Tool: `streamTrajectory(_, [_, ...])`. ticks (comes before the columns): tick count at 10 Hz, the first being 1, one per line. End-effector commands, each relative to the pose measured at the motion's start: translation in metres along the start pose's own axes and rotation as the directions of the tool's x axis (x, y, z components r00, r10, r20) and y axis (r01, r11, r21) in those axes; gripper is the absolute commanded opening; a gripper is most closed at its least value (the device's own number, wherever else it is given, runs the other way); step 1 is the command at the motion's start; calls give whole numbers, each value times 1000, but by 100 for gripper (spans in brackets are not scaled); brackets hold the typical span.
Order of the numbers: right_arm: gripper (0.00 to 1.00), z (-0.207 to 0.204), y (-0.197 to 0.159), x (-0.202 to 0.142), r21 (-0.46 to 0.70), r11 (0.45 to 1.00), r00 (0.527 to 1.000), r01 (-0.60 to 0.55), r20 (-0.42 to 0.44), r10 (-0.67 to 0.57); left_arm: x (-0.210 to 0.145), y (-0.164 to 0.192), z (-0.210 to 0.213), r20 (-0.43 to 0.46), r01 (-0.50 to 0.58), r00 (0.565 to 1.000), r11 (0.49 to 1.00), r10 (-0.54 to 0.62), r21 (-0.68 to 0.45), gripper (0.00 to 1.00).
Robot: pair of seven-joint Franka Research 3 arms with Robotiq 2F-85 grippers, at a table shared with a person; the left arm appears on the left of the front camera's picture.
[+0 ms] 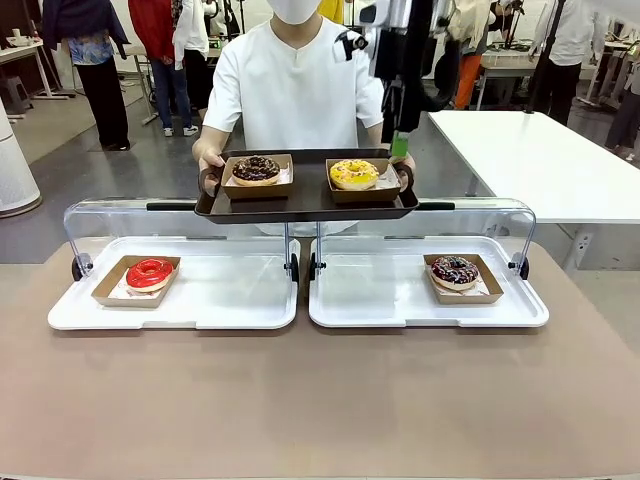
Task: Provide the desired donut to the person.
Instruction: Place the picked Paper togo box onto the Handle tray extended by the person.
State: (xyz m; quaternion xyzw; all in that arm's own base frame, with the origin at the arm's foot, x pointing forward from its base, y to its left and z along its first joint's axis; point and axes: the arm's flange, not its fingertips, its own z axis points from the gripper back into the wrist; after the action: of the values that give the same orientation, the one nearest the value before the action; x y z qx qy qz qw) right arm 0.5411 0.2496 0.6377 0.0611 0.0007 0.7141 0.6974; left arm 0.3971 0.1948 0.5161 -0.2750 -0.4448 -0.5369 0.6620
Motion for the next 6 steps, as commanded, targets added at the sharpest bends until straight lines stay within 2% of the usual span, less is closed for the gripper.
streamTrajectory(1, [100,-1,65,-51,-82,996,1000,18,7,-18,1,-1,2,0,4,1000,1000,-4,1,100])
streamTrajectory(3, [100,4,105,-101,-152,986,997,70,52,-63,1,-1,2,0,4,1000,1000,-4,1,100])
streamTrajectory(4, [100,6,115,-132,-189,977,990,98,117,-77,1,-1,2,0,4,1000,1000,-4,1,100])
streamTrajectory(6, [100,5,113,-173,-165,976,970,139,221,-101,1,-1,2,0,4,1000,1000,-4,1,100])
